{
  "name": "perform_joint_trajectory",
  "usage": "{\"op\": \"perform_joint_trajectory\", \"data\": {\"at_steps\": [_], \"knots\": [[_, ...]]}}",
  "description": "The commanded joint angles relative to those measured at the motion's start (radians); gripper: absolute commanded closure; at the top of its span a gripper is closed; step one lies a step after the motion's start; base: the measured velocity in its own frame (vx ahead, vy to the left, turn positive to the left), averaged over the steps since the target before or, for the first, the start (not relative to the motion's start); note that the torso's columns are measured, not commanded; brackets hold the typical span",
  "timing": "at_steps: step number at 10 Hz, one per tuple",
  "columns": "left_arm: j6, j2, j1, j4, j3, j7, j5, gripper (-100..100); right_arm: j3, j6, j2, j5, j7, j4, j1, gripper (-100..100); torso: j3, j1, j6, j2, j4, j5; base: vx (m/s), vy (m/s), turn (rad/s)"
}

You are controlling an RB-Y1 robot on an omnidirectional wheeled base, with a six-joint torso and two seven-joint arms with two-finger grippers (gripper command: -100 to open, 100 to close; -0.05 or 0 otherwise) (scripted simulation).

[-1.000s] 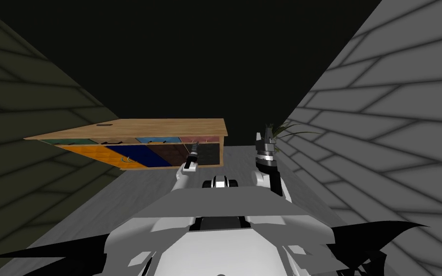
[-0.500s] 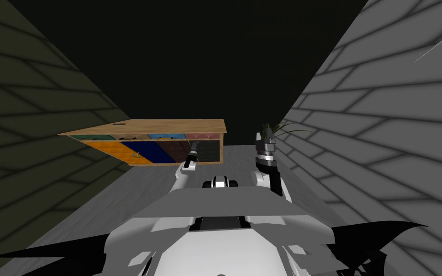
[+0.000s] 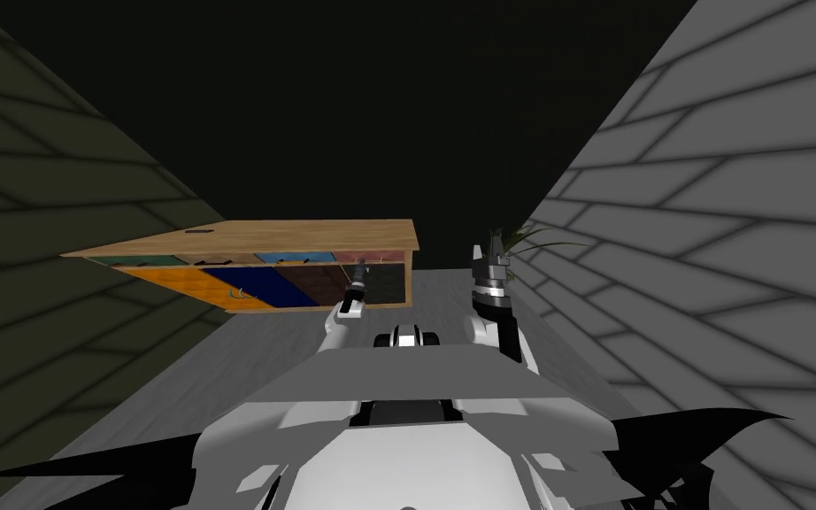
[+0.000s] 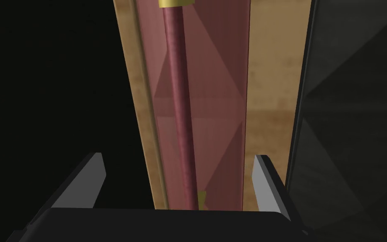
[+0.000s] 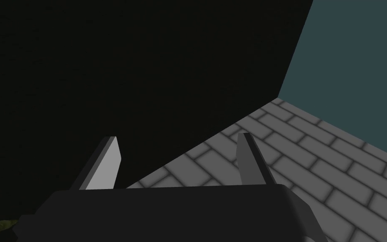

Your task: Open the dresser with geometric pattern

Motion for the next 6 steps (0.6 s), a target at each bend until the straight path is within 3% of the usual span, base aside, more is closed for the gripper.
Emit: {"op": "perform_joint_trajectory", "data": {"at_steps": [1, 2, 6], "knots": [[0.014, 0.005, -0.006, -0.011, 0.002, 0.003, 0.001, -100, 0.000, 0.000, 0.000, 0.000, 0.000, 0.000, 0.000, 0, 0.000, -0.001, 0.000, -0.001, 0.000, 0.000, 0.056, -0.002, -0.003], [0.019, 0.005, -0.007, -0.013, 0.002, 0.004, 0.002, 100, 0.000, 0.000, 0.000, 0.000, 0.000, 0.000, 0.000, 0, 0.000, 0.000, 0.000, -0.001, 0.000, 0.000, 0.010, 0.000, 0.001], [0.035, 0.011, 0.002, -0.037, -0.008, 0.011, 0.001, 100, 0.000, 0.000, 0.000, 0.000, 0.000, 0.000, -0.001, 0, -0.001, -0.001, 0.000, -0.001, 0.000, 0.000, -0.159, -0.015, 0.021]]}}
